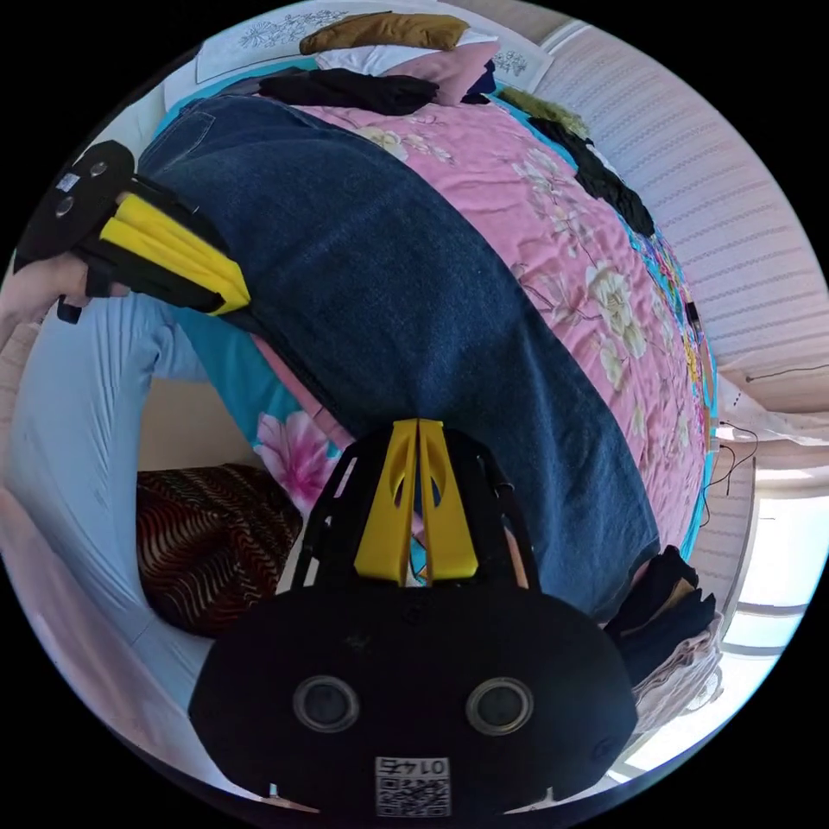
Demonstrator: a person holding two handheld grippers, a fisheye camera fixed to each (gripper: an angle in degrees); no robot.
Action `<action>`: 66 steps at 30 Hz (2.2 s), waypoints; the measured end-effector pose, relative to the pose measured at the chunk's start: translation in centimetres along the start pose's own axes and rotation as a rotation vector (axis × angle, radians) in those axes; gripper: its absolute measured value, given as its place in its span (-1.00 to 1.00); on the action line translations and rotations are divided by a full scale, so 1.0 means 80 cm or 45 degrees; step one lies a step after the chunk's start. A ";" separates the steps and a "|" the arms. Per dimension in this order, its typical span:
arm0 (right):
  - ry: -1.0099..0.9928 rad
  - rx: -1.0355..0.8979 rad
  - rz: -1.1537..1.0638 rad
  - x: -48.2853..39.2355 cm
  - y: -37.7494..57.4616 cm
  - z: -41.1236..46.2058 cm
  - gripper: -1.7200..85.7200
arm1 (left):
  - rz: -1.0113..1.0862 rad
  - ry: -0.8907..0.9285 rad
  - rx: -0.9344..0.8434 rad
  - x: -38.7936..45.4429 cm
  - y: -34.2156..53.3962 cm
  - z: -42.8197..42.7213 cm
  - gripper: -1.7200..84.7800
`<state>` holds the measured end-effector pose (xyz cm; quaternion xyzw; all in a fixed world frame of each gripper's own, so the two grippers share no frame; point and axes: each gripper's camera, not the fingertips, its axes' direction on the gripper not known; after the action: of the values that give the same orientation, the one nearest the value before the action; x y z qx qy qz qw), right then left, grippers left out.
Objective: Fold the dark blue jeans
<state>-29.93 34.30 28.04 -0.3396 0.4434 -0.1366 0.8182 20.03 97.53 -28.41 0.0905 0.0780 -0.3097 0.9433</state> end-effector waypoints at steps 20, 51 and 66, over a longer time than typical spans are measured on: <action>-0.470 0.074 0.093 0.070 -0.034 -0.018 -0.98 | 0.209 -0.106 0.196 0.070 -0.027 0.040 -0.98; -0.909 0.517 0.486 0.251 0.143 0.061 -0.97 | 0.182 0.097 0.265 0.072 -0.045 0.147 -0.98; -0.628 0.878 2.012 0.380 0.722 0.125 -0.66 | 0.425 0.189 0.365 0.215 -0.240 0.137 -0.81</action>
<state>-8.94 64.98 -26.53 0.3098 0.2938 0.4178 0.8019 23.24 70.12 -23.58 0.2576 0.0863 -0.1497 0.9507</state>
